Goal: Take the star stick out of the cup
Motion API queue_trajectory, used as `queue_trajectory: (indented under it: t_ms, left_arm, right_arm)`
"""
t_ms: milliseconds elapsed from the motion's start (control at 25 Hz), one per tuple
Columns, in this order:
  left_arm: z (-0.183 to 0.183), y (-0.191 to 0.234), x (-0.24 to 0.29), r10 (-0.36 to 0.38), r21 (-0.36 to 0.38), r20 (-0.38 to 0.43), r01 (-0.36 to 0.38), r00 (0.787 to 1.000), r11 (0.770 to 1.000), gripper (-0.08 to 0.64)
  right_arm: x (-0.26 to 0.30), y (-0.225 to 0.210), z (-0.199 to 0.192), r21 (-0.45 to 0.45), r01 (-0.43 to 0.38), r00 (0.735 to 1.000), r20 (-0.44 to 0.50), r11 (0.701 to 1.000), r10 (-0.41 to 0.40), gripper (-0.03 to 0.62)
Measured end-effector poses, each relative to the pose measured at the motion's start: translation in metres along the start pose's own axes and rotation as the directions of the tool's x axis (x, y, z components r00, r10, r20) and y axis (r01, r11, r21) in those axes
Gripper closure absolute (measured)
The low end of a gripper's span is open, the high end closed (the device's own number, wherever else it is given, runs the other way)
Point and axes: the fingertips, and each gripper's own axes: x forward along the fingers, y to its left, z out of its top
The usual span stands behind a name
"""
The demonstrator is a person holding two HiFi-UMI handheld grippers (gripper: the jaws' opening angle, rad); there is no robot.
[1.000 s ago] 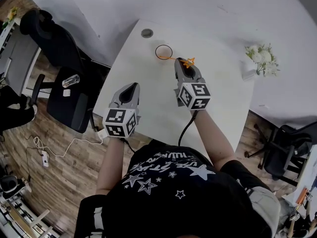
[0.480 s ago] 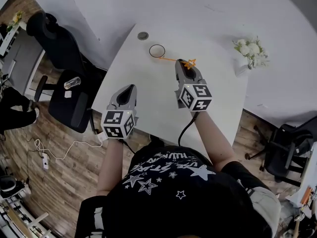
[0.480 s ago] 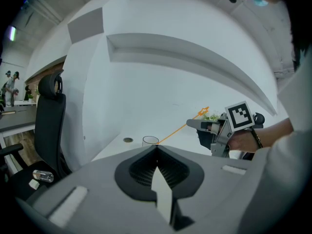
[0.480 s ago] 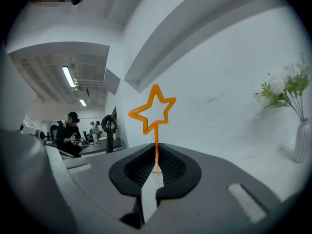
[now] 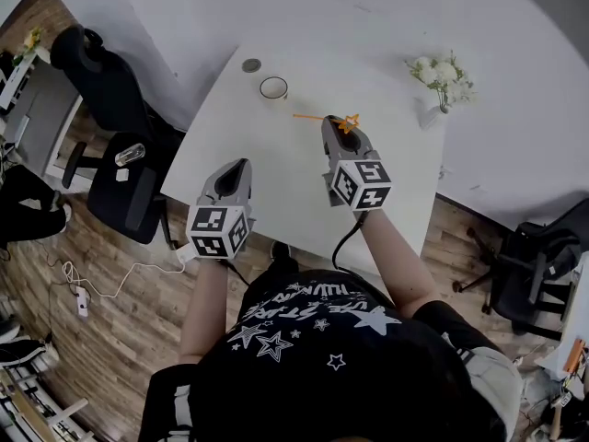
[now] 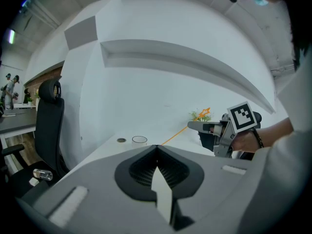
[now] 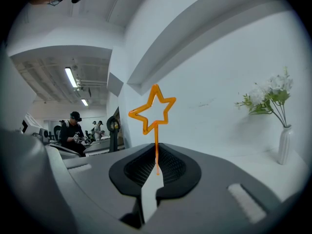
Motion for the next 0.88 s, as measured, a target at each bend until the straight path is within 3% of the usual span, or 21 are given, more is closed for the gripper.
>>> queue_trajectory:
  t_ms: [880]
  left_arm:
    - [-0.034,-0.109,-0.078,0.053,0.013,0.033,-0.053,0.998,0.999,0.557]
  right_arm:
    - [-0.145,-0.005,-0.015,0.002,-0.083,0.997,-0.01,0.997,0.083,0.56]
